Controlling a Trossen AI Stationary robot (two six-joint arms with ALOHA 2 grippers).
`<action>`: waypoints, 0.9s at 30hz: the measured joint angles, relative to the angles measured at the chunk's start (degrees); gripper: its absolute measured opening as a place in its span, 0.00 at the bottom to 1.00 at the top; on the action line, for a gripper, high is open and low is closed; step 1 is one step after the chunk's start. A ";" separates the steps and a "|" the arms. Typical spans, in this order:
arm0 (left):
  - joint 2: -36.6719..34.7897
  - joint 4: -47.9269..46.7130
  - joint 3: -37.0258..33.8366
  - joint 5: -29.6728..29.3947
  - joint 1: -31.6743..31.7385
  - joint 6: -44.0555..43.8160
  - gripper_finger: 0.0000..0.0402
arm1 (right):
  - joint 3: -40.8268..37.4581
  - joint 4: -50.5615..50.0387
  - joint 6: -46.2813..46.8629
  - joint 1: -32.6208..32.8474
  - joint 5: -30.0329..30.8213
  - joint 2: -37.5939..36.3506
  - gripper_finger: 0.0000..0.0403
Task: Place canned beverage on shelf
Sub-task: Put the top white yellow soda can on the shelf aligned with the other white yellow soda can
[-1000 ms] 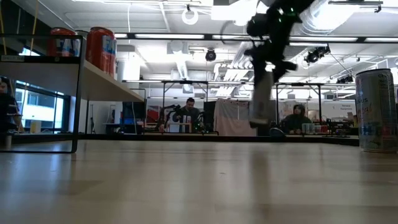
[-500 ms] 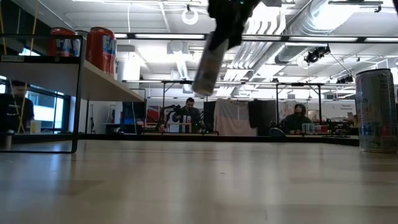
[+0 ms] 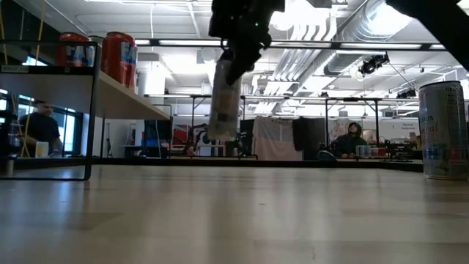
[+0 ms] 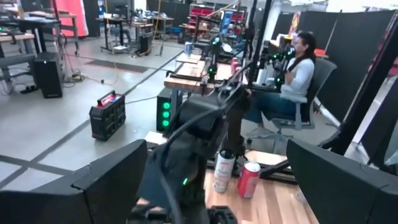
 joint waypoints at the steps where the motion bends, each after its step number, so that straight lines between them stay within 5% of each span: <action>1: -0.15 0.04 0.00 0.00 -0.02 -0.32 0.94 | 1.26 -1.57 -1.39 0.00 -0.02 1.05 0.61; 8: 0.00 0.08 0.00 -0.81 -0.02 -1.52 0.94 | 6.23 -4.64 -9.11 0.04 -0.23 6.30 0.61; 27: 1.75 0.37 0.00 -0.78 -1.83 -2.41 0.94 | 0.70 -2.53 -13.82 0.37 -3.90 6.79 0.64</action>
